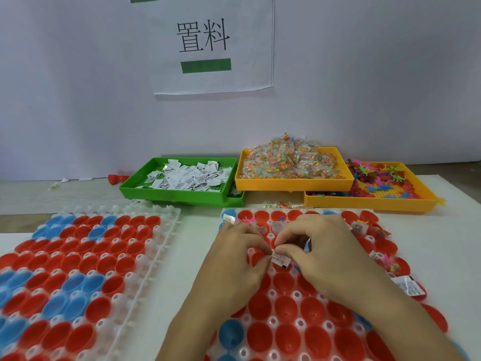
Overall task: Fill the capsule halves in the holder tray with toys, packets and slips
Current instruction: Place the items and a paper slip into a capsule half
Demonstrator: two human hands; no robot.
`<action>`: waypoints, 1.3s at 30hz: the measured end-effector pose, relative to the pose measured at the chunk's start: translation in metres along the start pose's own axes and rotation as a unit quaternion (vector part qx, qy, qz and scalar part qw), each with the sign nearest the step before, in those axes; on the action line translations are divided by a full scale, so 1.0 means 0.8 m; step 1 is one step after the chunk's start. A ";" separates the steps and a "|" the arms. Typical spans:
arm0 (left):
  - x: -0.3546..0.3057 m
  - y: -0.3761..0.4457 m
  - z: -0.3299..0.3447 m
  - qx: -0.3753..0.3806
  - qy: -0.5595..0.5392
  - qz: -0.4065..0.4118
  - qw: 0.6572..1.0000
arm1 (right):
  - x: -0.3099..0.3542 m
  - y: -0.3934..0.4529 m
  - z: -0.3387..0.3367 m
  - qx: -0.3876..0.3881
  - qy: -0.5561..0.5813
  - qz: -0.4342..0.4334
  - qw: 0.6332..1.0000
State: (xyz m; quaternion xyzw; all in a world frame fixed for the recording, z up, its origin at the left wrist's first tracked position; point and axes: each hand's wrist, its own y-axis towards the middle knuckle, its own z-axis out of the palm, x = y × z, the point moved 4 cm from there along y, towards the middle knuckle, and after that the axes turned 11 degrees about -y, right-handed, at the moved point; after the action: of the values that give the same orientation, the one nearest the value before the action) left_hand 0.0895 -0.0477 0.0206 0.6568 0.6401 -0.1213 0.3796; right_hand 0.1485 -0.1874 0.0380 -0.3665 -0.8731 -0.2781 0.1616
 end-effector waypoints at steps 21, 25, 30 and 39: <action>0.004 -0.001 0.004 0.027 0.000 0.015 1.000 | 0.000 0.003 0.014 0.026 -0.054 -0.009 0.998; 0.004 -0.001 0.001 0.011 -0.005 0.008 1.000 | 0.001 0.007 0.018 0.031 -0.056 -0.016 0.998; 0.005 -0.001 -0.005 -0.012 -0.014 -0.001 1.000 | 0.001 0.005 0.021 0.039 -0.058 -0.025 0.997; 0.004 -0.003 -0.010 -0.019 -0.017 -0.008 1.000 | -0.001 -0.001 0.015 0.053 -0.046 -0.023 0.997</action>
State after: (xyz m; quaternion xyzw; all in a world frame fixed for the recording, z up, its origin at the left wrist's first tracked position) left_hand 0.0852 -0.0403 0.0229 0.6422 0.6413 -0.1235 0.4013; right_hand 0.1475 -0.1812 0.0280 -0.3493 -0.9015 -0.2177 0.1339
